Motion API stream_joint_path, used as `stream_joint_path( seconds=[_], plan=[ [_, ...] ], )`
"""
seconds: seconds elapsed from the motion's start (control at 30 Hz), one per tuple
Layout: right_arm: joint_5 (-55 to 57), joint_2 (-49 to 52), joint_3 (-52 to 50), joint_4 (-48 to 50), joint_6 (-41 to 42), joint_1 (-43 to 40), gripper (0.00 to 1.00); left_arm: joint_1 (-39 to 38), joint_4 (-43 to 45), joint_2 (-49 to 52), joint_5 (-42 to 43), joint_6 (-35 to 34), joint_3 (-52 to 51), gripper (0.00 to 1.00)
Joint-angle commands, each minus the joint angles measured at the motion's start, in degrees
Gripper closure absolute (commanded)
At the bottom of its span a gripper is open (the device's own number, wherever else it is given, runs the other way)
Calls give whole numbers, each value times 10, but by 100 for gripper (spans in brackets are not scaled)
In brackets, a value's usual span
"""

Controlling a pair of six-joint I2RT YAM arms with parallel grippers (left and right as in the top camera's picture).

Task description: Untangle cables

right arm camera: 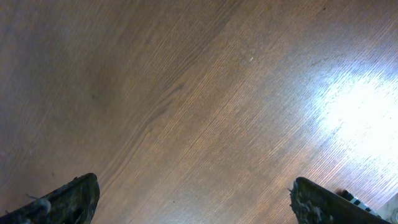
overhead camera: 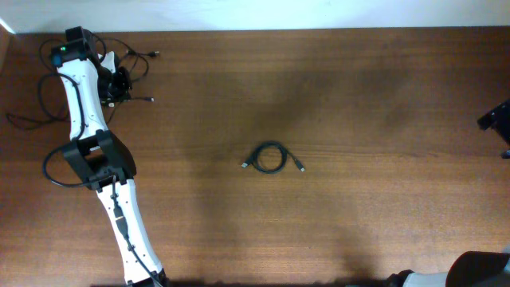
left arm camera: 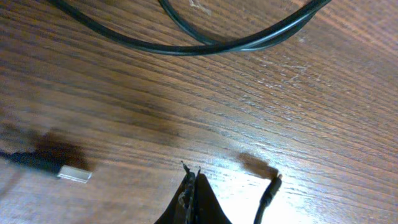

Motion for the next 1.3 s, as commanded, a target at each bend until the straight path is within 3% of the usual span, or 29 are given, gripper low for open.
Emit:
stream_joint_path(
  seconds=[0.0,0.27,0.43,0.7,0.83,0.93,1.27],
  plan=[
    [9,1,10,-2,-3,0,2,3,10,-54,-13,-8,12,100],
    [9,1,10,-2,-3,0,2,24,142,-57,-13,-8,12,100],
    [9,1,10,-2,-3,0,2,53,143,-56,-146,-34,7,100],
    [9,1,10,-2,-3,0,2,75,152,-56,-176,-34,-36,100],
    [9,1,10,-2,-3,0,2,75,170,-56,-125,-14,-60,100],
    [9,1,10,-2,-3,0,2,75,183,-56,-28,29,-63,100],
    [9,1,10,-2,-3,0,1,71,160,-56,-57,38,-95,100]
  ],
)
